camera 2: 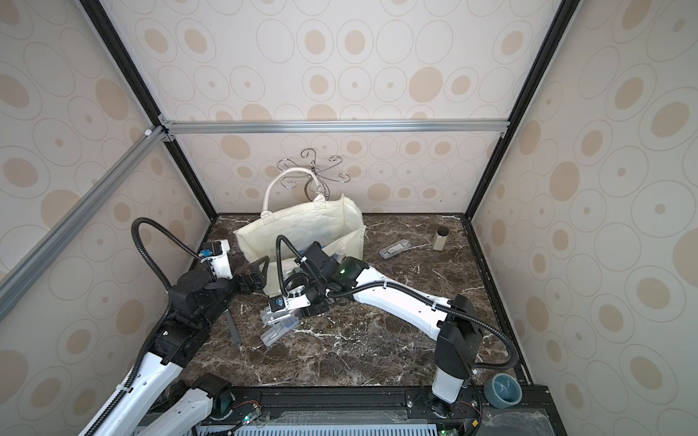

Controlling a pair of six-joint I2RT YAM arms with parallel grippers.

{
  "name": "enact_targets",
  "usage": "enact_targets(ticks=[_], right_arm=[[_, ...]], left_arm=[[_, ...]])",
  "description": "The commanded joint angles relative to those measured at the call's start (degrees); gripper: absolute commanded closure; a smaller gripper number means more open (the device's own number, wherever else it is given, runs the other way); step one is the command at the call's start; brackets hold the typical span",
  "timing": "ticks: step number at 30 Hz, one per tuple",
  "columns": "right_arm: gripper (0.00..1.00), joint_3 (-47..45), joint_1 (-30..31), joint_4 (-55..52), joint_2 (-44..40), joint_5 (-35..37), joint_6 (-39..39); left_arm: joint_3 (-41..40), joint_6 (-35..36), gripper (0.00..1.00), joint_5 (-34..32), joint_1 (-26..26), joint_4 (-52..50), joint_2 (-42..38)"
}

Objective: Put the compass set into the canvas bag
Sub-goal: Pick up the compass set at the center of the board, then place the compass set in the canvas bag.

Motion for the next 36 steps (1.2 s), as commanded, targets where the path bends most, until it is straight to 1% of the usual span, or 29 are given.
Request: enact_targets(ticks=[1, 6, 12, 18, 26, 30, 32, 36], right_arm=[[0.51, 4.18, -1.82, -2.67, -1.52, -0.89, -3.89], [0.52, 9.18, -5.17, -3.1, -0.92, -2.56, -5.75], [0.52, 15.45, -8.76, -3.44, 1.15, -3.3, -6.86], [0.52, 20.73, -13.74, -2.46, 5.23, -4.39, -6.66], [0.52, 28.76, -18.3, -2.98, 17.03, -0.99, -6.48], [0.52, 33.61, -20.39, -3.95, 23.11, -0.99, -5.13], [0.51, 36.78, -20.95, -6.02, 26.67, 0.05, -5.15], [0.51, 42.87, -21.1, -11.36, 32.45, 4.57, -6.35]], left_arm=[[2.25, 0.86, 0.0, -0.68, -0.25, -2.24, -1.36], [2.25, 0.66, 0.0, -0.46, -0.32, -1.87, -3.21], [2.41, 0.77, 0.0, -0.61, -0.29, -2.59, -2.03], [1.58, 0.59, 0.0, -0.94, -0.23, -2.2, -1.56], [-0.21, -0.4, 0.0, -0.68, -0.32, -0.22, -3.38], [-0.54, -1.19, 0.0, -0.59, -0.27, -0.15, -3.16], [-1.16, -1.58, 0.0, -0.37, -0.28, 0.38, -3.32], [-2.71, -2.44, 0.0, -0.04, -0.28, 1.2, -3.93]])
